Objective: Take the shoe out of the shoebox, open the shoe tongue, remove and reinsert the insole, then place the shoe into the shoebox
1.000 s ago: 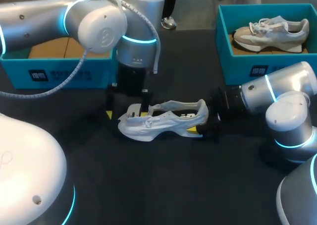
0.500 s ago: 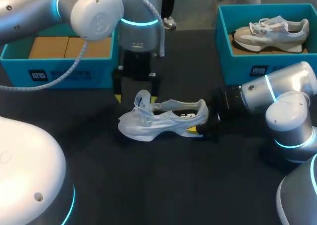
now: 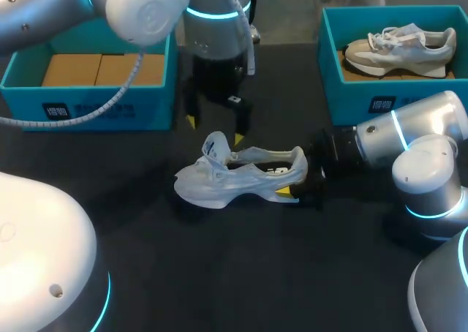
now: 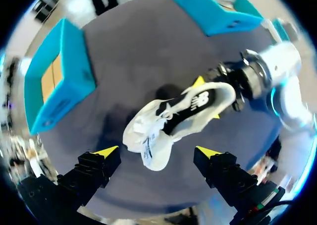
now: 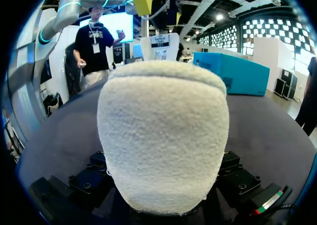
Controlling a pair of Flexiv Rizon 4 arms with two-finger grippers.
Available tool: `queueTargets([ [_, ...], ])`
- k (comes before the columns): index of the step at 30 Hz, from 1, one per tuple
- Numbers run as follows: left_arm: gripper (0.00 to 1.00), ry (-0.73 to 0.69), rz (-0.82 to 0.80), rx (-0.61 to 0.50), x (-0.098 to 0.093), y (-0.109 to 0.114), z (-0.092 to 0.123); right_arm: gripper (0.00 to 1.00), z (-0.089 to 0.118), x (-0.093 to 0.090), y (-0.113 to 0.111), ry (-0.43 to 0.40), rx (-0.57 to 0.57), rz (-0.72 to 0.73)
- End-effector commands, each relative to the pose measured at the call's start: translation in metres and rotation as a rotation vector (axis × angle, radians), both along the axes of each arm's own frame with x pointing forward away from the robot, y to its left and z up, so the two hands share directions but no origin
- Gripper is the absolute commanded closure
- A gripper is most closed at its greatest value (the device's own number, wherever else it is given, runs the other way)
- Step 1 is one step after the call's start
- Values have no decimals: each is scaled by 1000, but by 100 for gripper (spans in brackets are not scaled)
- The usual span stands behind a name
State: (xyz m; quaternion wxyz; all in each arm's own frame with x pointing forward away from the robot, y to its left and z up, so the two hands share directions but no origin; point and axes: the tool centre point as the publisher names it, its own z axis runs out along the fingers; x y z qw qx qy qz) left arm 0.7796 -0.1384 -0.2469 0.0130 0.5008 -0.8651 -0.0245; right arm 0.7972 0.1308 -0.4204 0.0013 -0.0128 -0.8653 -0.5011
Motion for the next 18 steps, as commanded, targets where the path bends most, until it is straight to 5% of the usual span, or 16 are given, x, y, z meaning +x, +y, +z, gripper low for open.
queueTargets([
  [1, 0, -13, -459, -84, 0, -2, 6, 100, -4, 1, 4, 0, -2, 0],
  [18, 0, -17, -556, -126, -6, -11, 12, 100, -4, 1, 4, 0, -2, 0],
])
